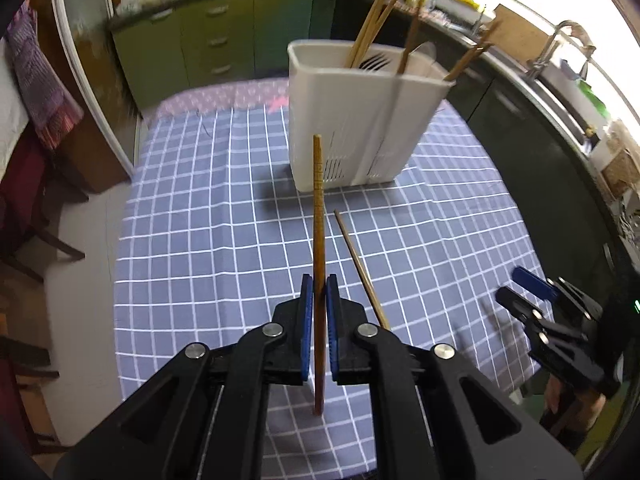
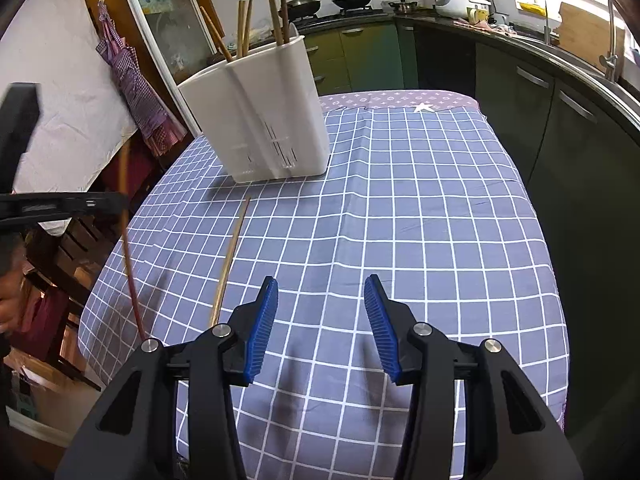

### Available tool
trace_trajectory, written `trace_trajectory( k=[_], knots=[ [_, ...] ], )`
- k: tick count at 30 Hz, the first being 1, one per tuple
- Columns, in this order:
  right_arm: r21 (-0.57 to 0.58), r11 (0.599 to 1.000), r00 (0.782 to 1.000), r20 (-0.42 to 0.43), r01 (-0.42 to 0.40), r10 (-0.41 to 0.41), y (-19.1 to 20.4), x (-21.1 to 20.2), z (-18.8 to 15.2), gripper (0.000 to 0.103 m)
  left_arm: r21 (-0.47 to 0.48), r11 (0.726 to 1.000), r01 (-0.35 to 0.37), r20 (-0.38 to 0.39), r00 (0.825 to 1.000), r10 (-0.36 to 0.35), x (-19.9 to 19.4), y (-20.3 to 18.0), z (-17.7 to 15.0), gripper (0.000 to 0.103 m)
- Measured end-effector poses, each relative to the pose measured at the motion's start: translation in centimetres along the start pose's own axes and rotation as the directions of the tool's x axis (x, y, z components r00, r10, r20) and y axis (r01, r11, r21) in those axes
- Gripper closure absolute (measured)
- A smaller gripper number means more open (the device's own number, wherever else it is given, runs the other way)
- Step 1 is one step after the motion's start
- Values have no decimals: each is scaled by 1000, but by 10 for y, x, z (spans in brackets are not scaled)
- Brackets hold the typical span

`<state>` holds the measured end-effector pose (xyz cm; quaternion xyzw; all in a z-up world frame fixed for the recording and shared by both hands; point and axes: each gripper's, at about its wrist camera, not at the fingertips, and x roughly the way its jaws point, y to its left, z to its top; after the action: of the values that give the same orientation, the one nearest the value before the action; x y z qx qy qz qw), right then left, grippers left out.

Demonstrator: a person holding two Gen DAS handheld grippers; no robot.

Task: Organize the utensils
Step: 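Lift the chopstick upright with the left tool while the right tool approaches the last chopstick, then grasp the last wooden chopstick with the right tool and lift it upright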

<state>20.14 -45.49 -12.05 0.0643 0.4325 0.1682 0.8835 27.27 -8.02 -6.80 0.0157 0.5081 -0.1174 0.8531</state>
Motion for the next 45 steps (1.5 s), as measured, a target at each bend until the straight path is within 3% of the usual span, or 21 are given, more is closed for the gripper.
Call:
trace_trajectory(
  k=[10,17,19,24,30,33,38,42,45],
  knots=[
    [-79,996,998,-58,-30,25,29,20,12,58,62,998,-19,125,992,11,-51,0,-36,96],
    [-165,981,972,-224,-104,65,69,66,41,59,72,997,-19,147,989,9,-60,4,-48,96],
    [-183,976,958,-278,-116,62,80,82,48,68,73,997,-16,148,989,5,-60,6,-50,96],
    [-228,969,923,-386,-90,-5,102,124,54,76,87,996,-17,153,988,4,-61,5,-52,97],
    [-266,964,901,-423,-23,-95,111,149,58,79,102,995,-10,155,988,-6,-62,6,-53,96],
    [-286,958,892,-437,-15,-116,116,156,58,87,105,994,-4,156,988,-12,-62,7,-53,96],
    [-290,957,899,-422,-11,-118,118,158,63,95,108,994,1,155,988,-18,-62,8,-54,96],
    [-265,963,928,-368,-39,-64,119,139,68,96,110,994,0,155,988,-17,-63,8,-54,96],
    [-251,967,960,-280,-51,-22,115,105,75,96,113,994,-1,154,988,-17,-64,7,-55,96]
  ],
)
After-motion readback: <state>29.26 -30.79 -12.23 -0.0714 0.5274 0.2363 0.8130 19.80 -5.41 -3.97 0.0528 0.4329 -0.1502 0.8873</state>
